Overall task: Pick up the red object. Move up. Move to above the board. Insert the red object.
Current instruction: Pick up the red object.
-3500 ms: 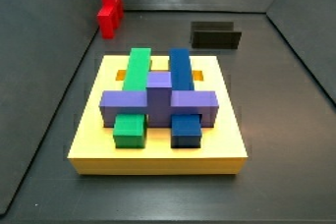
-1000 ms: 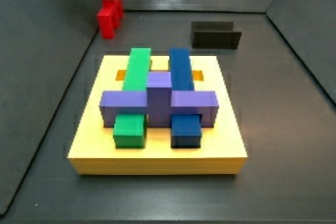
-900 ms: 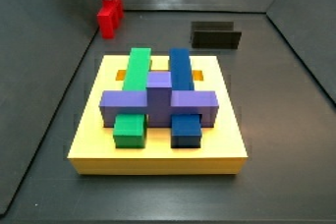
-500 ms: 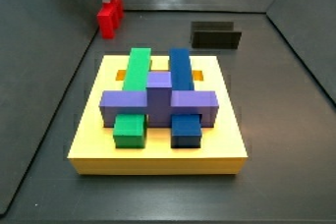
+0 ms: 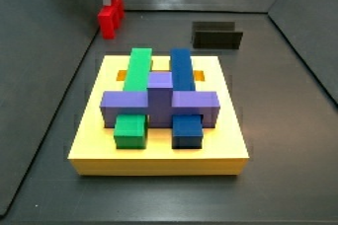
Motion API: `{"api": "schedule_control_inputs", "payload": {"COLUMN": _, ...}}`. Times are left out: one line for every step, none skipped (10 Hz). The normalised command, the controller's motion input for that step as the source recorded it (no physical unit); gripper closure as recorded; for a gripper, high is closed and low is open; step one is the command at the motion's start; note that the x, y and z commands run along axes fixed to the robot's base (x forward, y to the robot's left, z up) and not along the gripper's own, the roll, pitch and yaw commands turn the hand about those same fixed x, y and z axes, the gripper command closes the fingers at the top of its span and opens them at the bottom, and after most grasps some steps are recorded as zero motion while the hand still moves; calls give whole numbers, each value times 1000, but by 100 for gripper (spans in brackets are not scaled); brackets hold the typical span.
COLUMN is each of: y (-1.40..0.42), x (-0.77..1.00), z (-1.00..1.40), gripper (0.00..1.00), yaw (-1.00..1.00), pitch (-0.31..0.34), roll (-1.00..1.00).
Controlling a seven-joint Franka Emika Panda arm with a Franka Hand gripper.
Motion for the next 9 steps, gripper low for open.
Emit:
{"api": "schedule_control_inputs", "payload": {"y": 0, "x": -131, "z": -171, "gripper": 0, "yaw": 100, "pitch": -109, "roll": 56}}
{"api": "schedule_control_inputs", "payload": {"y": 0, "x": -151, "z": 0, "gripper": 0, "yaw": 0, "pitch": -74, "roll": 27}}
{"api": "schedule_control_inputs", "payload": {"y": 0, "x": -74, "z": 0, "gripper": 0, "yaw": 0, "pitch": -34, "roll": 44}}
{"api": "schedule_control_inputs", "payload": {"y": 0, "x": 23, "z": 0, "gripper": 0, "yaw": 0, "pitch": 0, "roll": 0}}
{"api": "schedule_control_inputs", "payload": {"y": 0, "x": 0, "z": 0, "gripper": 0, "yaw": 0, "pitch": 0, "roll": 17}}
{"api": "schedule_control_inputs", "payload": {"y": 0, "x": 94, "z": 0, "gripper": 0, "yaw": -46, "pitch": 24, "roll": 7}}
{"api": "schedule_control_inputs", "payload": {"y": 0, "x": 0, "z": 0, "gripper": 0, "yaw": 0, "pitch": 0, "roll": 0}}
{"api": "schedule_control_inputs", "payload": {"y": 0, "x": 0, "z": 0, "gripper": 100, "yaw": 0, "pitch": 0, "roll": 0}}
{"api": "schedule_control_inputs", "payload": {"y": 0, "x": 0, "z": 0, "gripper": 100, "yaw": 0, "pitch": 0, "roll": 0}}
